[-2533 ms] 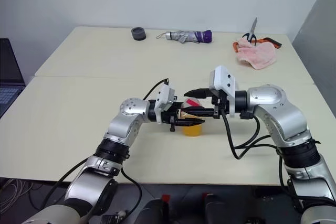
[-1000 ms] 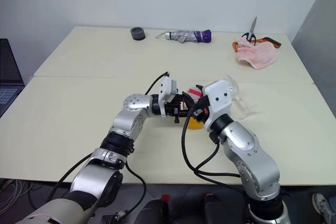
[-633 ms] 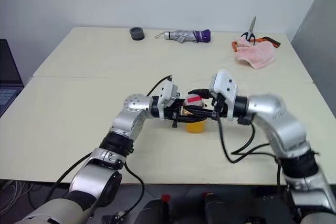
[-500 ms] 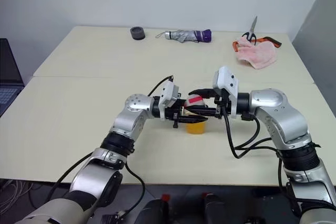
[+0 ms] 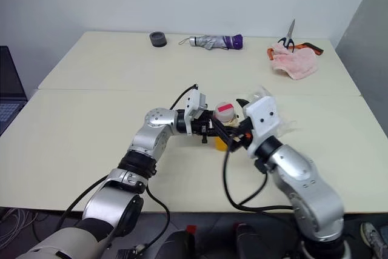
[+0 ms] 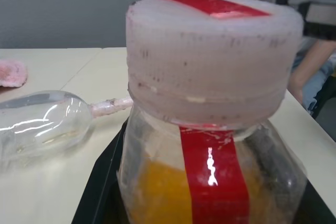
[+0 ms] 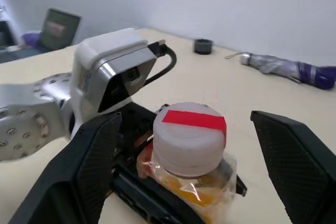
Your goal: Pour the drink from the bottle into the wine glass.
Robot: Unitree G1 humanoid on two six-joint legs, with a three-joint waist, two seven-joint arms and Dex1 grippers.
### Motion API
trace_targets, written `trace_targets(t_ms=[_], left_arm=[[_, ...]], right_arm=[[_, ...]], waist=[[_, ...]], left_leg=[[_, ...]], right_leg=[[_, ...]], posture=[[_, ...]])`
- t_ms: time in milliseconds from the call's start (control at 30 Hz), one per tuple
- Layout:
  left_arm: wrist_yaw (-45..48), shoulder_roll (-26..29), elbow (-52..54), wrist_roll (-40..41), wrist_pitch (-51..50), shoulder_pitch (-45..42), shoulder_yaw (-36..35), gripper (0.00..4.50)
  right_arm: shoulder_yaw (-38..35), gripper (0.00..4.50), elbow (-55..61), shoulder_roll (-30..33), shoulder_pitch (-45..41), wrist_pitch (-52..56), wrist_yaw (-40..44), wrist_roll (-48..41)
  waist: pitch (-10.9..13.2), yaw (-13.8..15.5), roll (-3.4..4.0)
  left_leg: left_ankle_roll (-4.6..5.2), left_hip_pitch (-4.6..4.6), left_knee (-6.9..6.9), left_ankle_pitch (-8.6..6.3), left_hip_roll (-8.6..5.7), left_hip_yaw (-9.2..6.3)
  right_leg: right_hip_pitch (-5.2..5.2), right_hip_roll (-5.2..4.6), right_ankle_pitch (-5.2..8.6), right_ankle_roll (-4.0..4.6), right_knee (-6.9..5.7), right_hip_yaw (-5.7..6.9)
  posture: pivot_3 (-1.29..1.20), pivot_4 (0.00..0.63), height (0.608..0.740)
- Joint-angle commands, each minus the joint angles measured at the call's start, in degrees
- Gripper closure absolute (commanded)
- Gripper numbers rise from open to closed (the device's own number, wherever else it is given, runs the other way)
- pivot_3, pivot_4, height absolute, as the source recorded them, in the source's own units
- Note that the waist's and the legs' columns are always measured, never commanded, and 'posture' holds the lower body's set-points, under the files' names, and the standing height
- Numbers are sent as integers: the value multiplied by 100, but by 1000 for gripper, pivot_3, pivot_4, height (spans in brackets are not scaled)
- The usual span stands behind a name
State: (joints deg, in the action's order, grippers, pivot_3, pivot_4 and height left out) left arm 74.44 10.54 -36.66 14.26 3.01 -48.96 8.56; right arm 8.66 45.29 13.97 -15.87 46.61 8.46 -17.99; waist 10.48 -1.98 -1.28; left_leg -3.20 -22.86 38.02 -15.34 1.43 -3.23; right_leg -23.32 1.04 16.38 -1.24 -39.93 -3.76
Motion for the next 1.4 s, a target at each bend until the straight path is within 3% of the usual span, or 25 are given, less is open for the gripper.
trace_targets(t_ms=[33, 333, 467, 600, 633, 767, 967, 1067, 1167, 1300, 1367, 1400], left_arm=[[45, -47, -45, 14, 212, -258, -66, 2703], [59, -65, -171, -43, 383, -299, -77, 2703], [16, -43, -153, -62, 400, -281, -88, 2703], [4, -21, -110, -61, 387, -250, -84, 2703], [6, -10, -90, -59, 380, -234, -82, 2704], [39, 14, -50, -49, 347, -214, -62, 2704], [314, 109, 42, -50, 330, -209, 13, 2715], [431, 176, 97, -83, 382, -169, 53, 2733], [391, 179, 165, -71, 362, -128, 33, 2735], [314, 189, 272, -51, 301, -59, 13, 2738], [300, 205, 345, -45, 267, -4, 18, 2738], [295, 211, 377, -39, 247, 17, 18, 2738]], right_arm=[[160, 300, 108, -95, -109, -57, -264, 293], [319, 300, -188, -397, -160, -239, -394, 626], [329, 1174, -300, -475, -152, -362, -363, 679], [363, 2591, -420, -482, -150, -554, -251, 695], [399, 2608, -462, -464, -144, -631, -184, 691], [437, 2607, -780, -189, -211, -1216, 679, 388], [-56, 2607, -2652, 1615, -1529, -1665, 4411, -843], [-20, 2607, -3608, 2067, -2229, -1625, 5240, -898], [-63, 2607, -3860, 2111, -2341, -1718, 5356, -850], [-491, 1153, -3483, 1849, -2031, -1743, 4750, -957], [-759, 577, -2717, 1751, -1641, -1536, 4278, -1143], [-873, 523, -2288, 1708, -1436, -1371, 4041, -1278]], waist=[[0, 7, 0], [0, 6, 0], [0, 4, 0], [0, 4, 0], [0, 3, 0], [0, 3, 0], [3, -5, 3], [3, -7, 3], [3, 2, 3], [3, 6, 3], [3, 16, 3], [3, 18, 3]], left_leg=[[0, -2, 0, 0, -1, 0], [1, -3, -1, -1, -2, 0], [1, -4, -1, -1, -2, 0], [1, -3, -1, -1, -1, 0], [1, -3, -1, -1, -1, 0], [1, -3, -1, -1, -2, 0], [3, 3, 5, -1, -7, 7], [4, 4, -3, -2, -2, 1], [5, 2, -5, -2, 3, -4], [5, -3, -3, -2, 1, -2], [5, -4, -2, -2, 0, -2], [5, -6, -3, -2, 2, -4]], right_leg=[[0, -1, -1, 2, 2, 1], [0, -2, -1, 3, 6, 1], [0, -2, -1, 3, 5, 1], [0, -2, -1, 3, 5, 2], [0, -2, -2, 3, 5, 2], [0, -2, -2, 3, 5, 2], [4, -4, -4, 0, 5, 1], [5, 1, -3, 4, 7, 7], [4, 4, -1, 9, 7, 11], [3, -6, -1, 9, 7, 9], [2, -11, -1, 8, 5, 8], [2, -12, -1, 8, 5, 7]], posture=[[0, 150, 740], [0, 150, 740], [0, 150, 740], [0, 150, 740], [0, 150, 740], [0, 150, 740], [0, 150, 740], [0, 150, 740], [0, 150, 740], [0, 150, 740], [0, 150, 740], [0, 150, 740]])
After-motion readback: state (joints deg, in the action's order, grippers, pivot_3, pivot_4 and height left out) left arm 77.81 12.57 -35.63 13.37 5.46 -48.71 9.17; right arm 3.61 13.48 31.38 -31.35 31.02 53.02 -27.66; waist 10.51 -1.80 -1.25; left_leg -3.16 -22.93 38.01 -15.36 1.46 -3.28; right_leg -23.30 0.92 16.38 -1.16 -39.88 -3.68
